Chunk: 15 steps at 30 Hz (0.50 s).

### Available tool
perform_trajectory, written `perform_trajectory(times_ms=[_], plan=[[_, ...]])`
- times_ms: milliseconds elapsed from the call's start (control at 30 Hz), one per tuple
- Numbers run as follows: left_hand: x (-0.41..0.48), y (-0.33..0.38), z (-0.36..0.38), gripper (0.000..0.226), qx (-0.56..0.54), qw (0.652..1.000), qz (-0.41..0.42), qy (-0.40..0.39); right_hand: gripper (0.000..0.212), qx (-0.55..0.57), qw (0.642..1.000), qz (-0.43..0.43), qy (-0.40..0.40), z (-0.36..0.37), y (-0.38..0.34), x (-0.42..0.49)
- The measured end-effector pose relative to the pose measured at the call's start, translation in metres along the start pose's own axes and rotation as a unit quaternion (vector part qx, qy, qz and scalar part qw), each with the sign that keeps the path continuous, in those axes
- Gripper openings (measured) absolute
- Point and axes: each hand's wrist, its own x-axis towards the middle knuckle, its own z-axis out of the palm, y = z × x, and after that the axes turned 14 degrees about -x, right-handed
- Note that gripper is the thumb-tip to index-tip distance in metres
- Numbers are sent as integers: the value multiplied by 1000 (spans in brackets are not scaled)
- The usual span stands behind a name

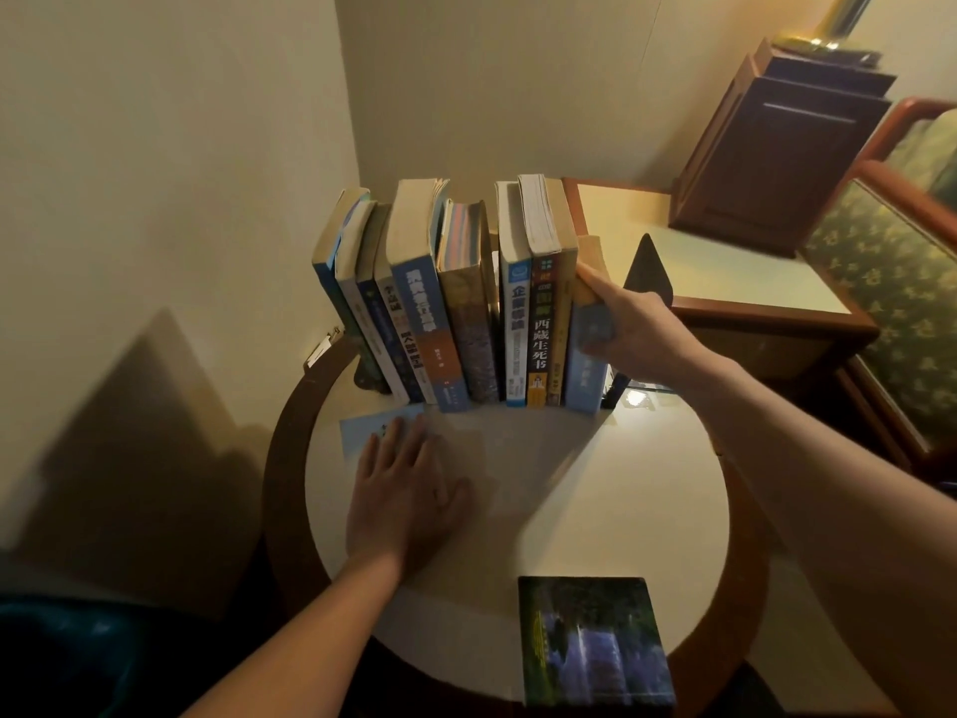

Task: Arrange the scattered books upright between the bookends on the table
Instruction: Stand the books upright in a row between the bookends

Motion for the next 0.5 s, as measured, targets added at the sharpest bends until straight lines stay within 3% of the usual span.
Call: perform_trajectory(times_ms=[267,500], plan=[[0,1,0,74,-6,1000,0,2,98,8,1000,26,7,9,1,5],[-2,1,1,64,-14,1000,7,6,112,31,993,67,90,29,-13,-28]])
